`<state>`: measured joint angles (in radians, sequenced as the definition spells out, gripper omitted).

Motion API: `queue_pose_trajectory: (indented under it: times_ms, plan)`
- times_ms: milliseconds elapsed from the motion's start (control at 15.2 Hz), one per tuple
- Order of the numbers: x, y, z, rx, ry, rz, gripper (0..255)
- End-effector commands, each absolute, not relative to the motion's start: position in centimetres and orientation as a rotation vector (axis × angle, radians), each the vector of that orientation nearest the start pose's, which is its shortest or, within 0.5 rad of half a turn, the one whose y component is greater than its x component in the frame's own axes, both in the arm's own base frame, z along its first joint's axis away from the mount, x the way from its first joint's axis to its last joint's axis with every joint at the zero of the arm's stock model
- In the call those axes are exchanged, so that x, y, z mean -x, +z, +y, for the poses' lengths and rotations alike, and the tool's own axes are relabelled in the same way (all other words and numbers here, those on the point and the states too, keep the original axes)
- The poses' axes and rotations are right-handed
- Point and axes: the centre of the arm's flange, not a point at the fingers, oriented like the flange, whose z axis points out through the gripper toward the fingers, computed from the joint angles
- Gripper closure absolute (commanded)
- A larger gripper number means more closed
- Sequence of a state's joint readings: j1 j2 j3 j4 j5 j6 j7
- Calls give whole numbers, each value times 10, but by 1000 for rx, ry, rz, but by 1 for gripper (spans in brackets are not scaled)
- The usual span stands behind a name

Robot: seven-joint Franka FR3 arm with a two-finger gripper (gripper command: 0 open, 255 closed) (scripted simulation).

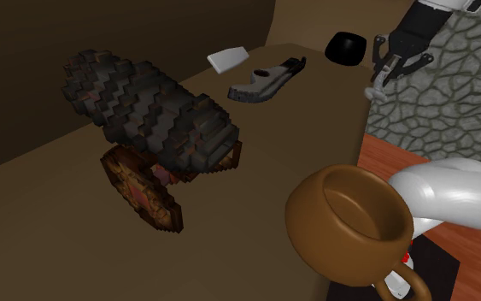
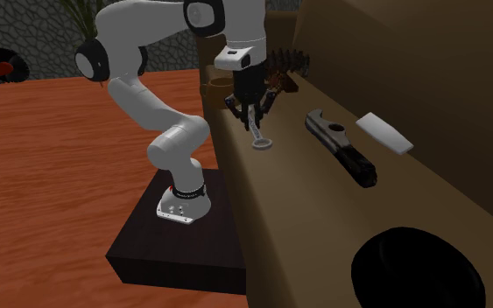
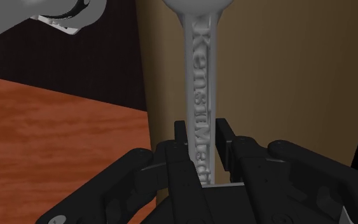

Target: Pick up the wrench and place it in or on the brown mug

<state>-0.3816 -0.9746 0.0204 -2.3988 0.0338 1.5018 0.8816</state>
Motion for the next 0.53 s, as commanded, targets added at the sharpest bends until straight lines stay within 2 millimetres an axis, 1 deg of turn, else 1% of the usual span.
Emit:
queue_pose_trajectory:
  times_ms: [0,462]
  plan:
    - [-235,627,-82,2519,-109,1813,255]
    - [-235,664,-82,2519,-109,1813,255]
